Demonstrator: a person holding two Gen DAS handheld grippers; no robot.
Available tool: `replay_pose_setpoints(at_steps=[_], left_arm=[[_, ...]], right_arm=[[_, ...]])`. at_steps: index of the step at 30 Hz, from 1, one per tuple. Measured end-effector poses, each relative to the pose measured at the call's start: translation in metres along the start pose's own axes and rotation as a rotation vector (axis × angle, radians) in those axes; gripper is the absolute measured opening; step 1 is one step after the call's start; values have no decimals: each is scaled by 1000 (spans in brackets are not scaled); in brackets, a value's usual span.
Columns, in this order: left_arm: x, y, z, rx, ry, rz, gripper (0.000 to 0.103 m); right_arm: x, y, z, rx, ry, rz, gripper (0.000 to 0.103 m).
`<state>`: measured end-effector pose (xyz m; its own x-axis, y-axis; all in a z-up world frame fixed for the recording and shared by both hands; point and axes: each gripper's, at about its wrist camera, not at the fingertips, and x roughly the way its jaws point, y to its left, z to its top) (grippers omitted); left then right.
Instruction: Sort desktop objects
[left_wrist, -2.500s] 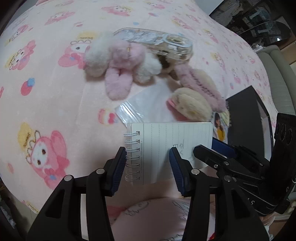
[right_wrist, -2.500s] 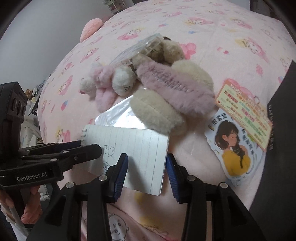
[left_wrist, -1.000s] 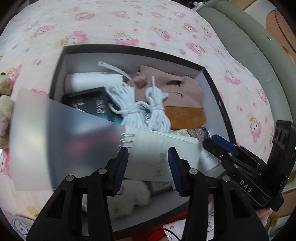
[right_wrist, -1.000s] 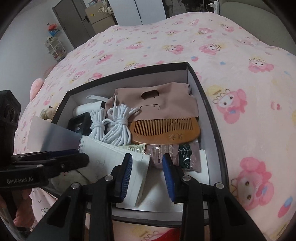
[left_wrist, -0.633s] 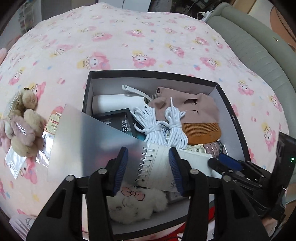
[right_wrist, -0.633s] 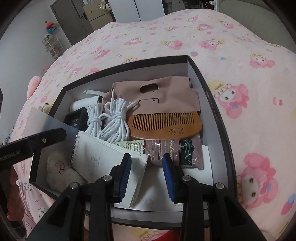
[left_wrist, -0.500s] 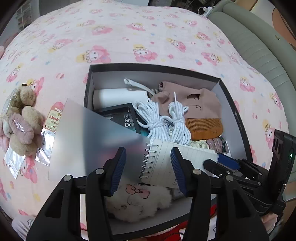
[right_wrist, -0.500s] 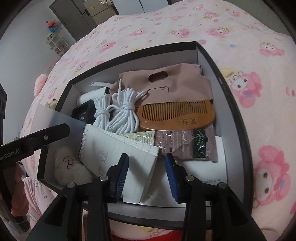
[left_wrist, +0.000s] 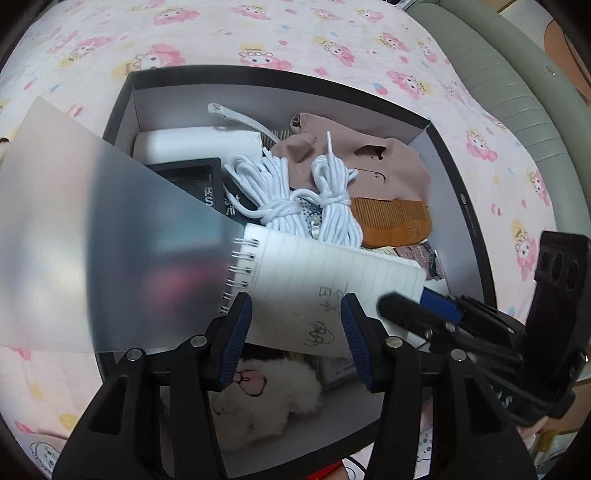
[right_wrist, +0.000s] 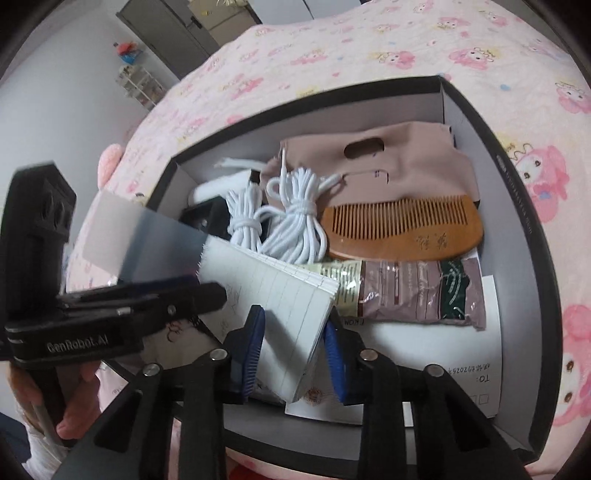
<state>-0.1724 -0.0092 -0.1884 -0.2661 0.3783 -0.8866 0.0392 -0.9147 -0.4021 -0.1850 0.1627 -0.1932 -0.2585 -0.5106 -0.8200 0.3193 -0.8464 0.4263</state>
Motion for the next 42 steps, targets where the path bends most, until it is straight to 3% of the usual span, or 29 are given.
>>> replay_pose_setpoints(at_steps=[4, 8, 10, 12, 16, 20, 24, 27, 31, 35, 39, 42], left_arm=[[-14, -4, 1, 15, -58, 36, 51], [-22, 0, 8, -1, -78, 41, 51], [-25, 4, 9, -16, -84, 18, 51], [-30, 4, 8, -19, -99, -3, 51], [-37, 2, 4, -6, -108, -1, 51], [-35, -1, 3, -2, -93, -26, 51], [-31, -4, 2, -2, -94, -14, 51], [-35, -5, -1, -3, -116, -16, 51], [-49, -3, -3, -4, -167, 10, 54], [-53, 2, 3, -15, -185, -52, 62], [-43, -4, 15, -6, -183, -73, 62], [-31, -10, 24, -4, -167, -88, 62]], right_arm=[[9, -9, 6, 70, 39, 42, 35], [22, 3, 4, 21, 81, -10, 48], [26, 10, 1, -12, 80, -37, 47], [21, 13, -1, -21, 66, 32, 26], [5, 29, -3, -86, -7, 84, 20], [8, 37, -1, -90, -8, 171, 19], [27, 43, 2, -53, 26, 146, 24], [24, 41, -1, -48, 10, 128, 20], [-10, 34, -1, -24, -104, 156, 12], [-40, 20, -3, 1, -162, 149, 8], [-57, 2, -2, 37, -181, 101, 8], [-62, -11, -1, 25, -167, -9, 12]])
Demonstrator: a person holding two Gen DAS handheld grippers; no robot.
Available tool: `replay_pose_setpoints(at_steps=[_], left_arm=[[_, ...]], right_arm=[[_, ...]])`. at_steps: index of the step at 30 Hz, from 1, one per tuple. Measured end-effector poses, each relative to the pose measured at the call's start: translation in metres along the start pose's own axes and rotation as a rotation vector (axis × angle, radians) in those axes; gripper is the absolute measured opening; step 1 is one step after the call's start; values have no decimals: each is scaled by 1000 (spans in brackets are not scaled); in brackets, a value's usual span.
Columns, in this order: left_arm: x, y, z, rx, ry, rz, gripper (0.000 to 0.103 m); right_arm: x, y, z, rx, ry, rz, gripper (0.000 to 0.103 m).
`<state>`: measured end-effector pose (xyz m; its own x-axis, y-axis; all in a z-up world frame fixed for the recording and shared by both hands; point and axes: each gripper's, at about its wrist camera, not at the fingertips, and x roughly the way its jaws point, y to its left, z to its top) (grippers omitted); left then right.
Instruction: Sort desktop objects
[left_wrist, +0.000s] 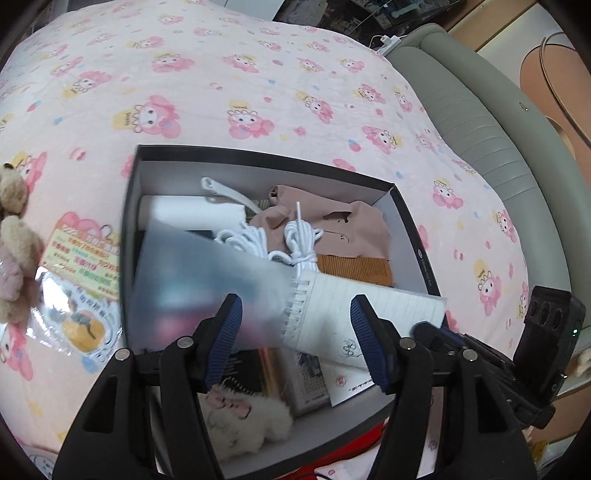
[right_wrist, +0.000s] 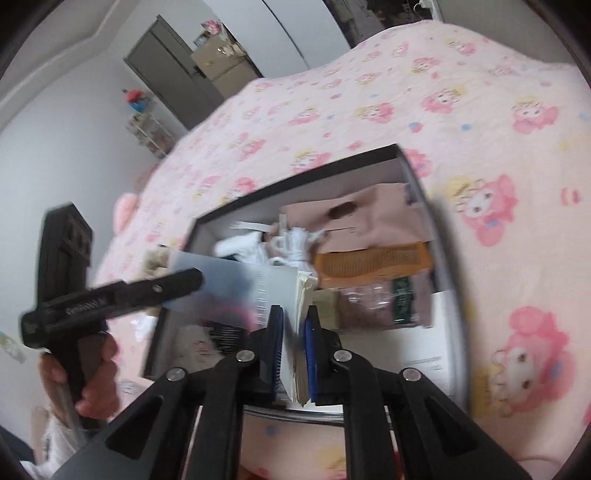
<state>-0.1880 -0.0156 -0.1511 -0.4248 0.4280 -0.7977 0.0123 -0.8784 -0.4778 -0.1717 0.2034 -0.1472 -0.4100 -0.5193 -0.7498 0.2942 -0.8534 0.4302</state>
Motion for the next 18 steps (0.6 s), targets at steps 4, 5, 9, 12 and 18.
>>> replay_pose_setpoints(at_steps=[4, 5, 9, 12, 18], left_arm=[[18, -7, 9, 27, 21, -3, 61], [23, -8, 12, 32, 28, -9, 61], [37, -15, 29, 80, 34, -21, 61], [56, -16, 39, 86, 98, 19, 61], [71, -16, 38, 70, 218, -26, 61]], right_arm=[[19, -13, 3, -17, 59, -154, 22], [23, -16, 2, -15, 65, -159, 25], [31, -15, 2, -40, 53, -189, 30], [36, -10, 0, -78, 52, -222, 35], [38, -7, -1, -98, 59, -227, 38]])
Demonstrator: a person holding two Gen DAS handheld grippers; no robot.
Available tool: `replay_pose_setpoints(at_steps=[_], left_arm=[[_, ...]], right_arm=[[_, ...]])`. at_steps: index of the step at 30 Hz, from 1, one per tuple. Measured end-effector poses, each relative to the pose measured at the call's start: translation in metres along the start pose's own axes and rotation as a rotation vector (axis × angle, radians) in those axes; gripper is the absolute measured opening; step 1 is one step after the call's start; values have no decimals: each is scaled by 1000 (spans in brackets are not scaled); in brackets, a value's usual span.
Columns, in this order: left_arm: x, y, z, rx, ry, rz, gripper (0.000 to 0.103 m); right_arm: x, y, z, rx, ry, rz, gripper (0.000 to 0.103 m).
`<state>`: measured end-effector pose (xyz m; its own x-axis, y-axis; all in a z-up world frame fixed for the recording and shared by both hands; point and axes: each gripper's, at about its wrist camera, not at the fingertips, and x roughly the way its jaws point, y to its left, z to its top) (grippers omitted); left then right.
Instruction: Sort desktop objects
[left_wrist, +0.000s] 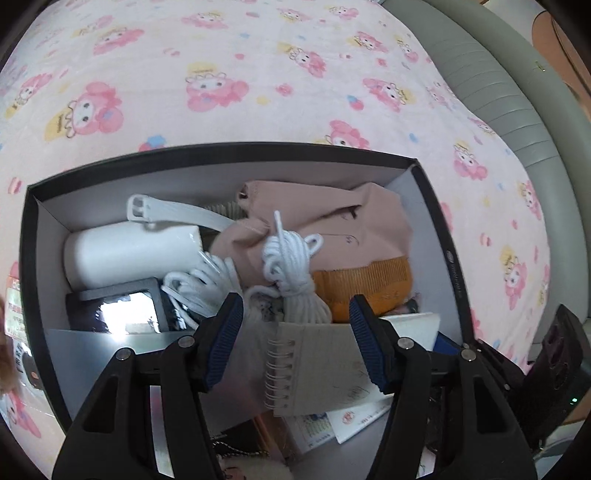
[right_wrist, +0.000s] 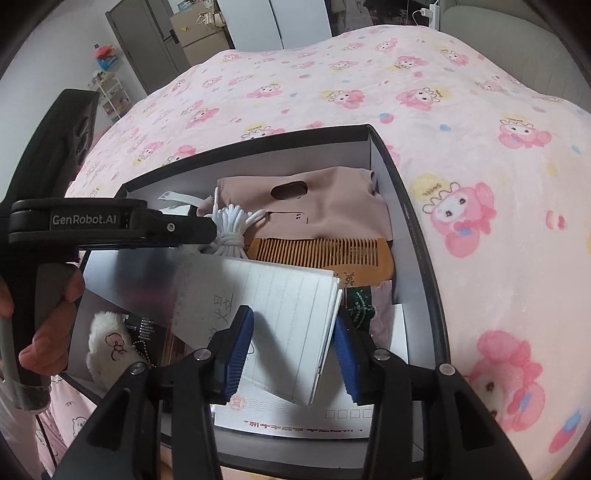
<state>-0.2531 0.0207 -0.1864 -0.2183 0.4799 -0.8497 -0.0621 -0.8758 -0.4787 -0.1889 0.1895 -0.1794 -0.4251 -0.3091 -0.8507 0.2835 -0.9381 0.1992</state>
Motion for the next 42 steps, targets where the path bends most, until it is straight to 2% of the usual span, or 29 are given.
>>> replay_pose_setpoints(at_steps=[1, 3, 5, 7, 9, 12, 15, 18, 20, 23, 26, 27, 30, 34, 36, 42], left_arm=[[2, 1, -2, -15, 35, -43, 61], [0, 2, -10, -29, 44, -47, 59], [-14, 4, -17, -34, -14, -14, 58], [-34, 8, -22, -49, -84, -11, 59], [-50, 12, -23, -60, -130, -13, 59], [-64, 14, -22, -53, -165, 2, 59], [-65, 19, -19, -50, -155, 14, 59], [-64, 27, -20, -54, -135, 19, 59], [-64, 31, -24, -57, -130, 6, 60], [-60, 36, -29, -73, -118, -27, 60], [-58, 38, -32, -77, -119, -33, 60], [-58, 38, -33, -75, -122, -33, 60], [-60, 37, -35, -71, -127, -59, 60], [-62, 31, -40, -55, -130, -87, 60], [-68, 30, -46, -81, -136, -74, 60], [-90, 43, -70, -198, -228, -71, 64]], right_arm=[[0, 0, 0, -2, 0, 0, 38], [-2, 1, 0, -3, 4, -2, 38], [-9, 3, 1, -10, -18, -19, 38], [-26, 8, 5, -56, -106, -88, 38], [-33, 13, 14, -94, -134, -85, 38], [-12, 20, 36, -107, -23, 55, 38], [22, 39, 49, -180, 78, 189, 40], [48, 51, 51, -247, 175, 181, 41], [53, 57, 48, -306, 187, 173, 44], [55, 64, 41, -341, 217, 245, 44], [48, 69, 36, -396, 221, 266, 37], [47, 68, 36, -396, 226, 275, 32], [41, 62, 37, -369, 234, 312, 27], [21, 65, 27, -385, 205, 322, 27], [10, 68, 21, -396, 192, 318, 27], [-17, 74, 3, -429, 156, 333, 27]])
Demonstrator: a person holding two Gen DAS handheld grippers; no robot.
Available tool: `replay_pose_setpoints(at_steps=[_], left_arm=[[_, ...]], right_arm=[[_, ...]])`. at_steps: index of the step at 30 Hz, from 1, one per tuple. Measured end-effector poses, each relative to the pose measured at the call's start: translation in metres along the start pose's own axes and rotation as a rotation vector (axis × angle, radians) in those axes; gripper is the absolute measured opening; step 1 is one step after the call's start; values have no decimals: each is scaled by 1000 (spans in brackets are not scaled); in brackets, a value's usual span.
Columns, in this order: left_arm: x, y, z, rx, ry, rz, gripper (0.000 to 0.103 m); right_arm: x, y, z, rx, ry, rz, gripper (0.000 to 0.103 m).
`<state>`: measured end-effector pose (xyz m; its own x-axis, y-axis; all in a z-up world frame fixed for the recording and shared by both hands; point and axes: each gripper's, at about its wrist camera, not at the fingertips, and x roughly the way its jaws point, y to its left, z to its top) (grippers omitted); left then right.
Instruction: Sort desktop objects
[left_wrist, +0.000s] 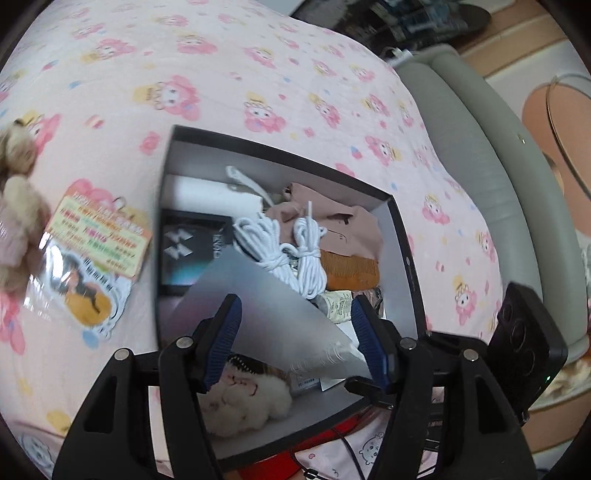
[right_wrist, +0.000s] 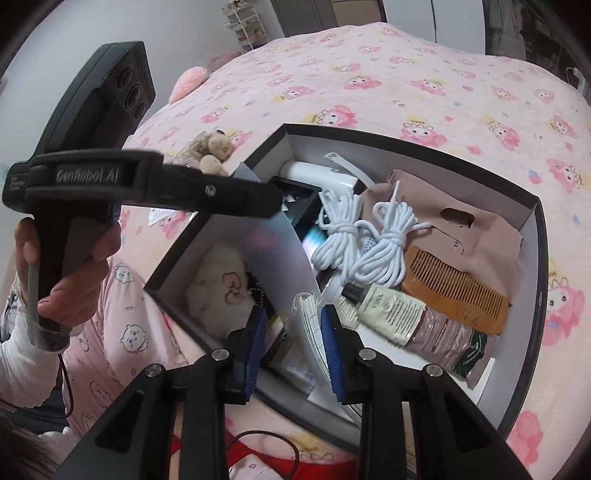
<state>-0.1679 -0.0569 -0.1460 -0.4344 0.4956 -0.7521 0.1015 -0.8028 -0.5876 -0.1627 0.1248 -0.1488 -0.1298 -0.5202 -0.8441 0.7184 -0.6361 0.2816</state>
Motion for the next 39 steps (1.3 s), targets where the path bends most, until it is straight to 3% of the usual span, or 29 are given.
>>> replay_pose_setpoints(at_steps=[4, 10, 17, 20, 22, 24, 25, 28, 31, 37, 39], left_arm=[[9, 2, 7, -14, -9, 23, 68], [25, -2, 2, -4, 59, 4, 72], [25, -12, -5, 15, 78, 19, 73], [30, -19, -9, 23, 109, 79, 73], [37, -25, -11, 45, 124, 150, 70], [46, -26, -14, 45, 158, 193, 49], [51, -24, -15, 33, 178, 203, 45], [53, -20, -19, 15, 179, 199, 44], [52, -24, -19, 17, 169, 204, 37], [62, -60, -26, 168, 243, 114, 31], [68, -74, -30, 217, 288, 36, 30]], right_arm=[[2, 2, -9, 19, 17, 61, 26], [5, 7, -16, 25, 10, 76, 26], [5, 2, -20, 84, -20, 116, 27], [5, 6, -18, 83, -21, 91, 27], [4, 9, -17, 79, -23, 68, 28], [2, 8, -18, 82, -26, 61, 28], [-2, 5, -21, 91, -36, 60, 28], [-12, -4, -28, 138, -57, 19, 28], [-19, -16, -34, 180, -68, -71, 31], [-33, -37, -46, 309, -130, -134, 32], [-41, -41, -52, 330, -152, -143, 32]])
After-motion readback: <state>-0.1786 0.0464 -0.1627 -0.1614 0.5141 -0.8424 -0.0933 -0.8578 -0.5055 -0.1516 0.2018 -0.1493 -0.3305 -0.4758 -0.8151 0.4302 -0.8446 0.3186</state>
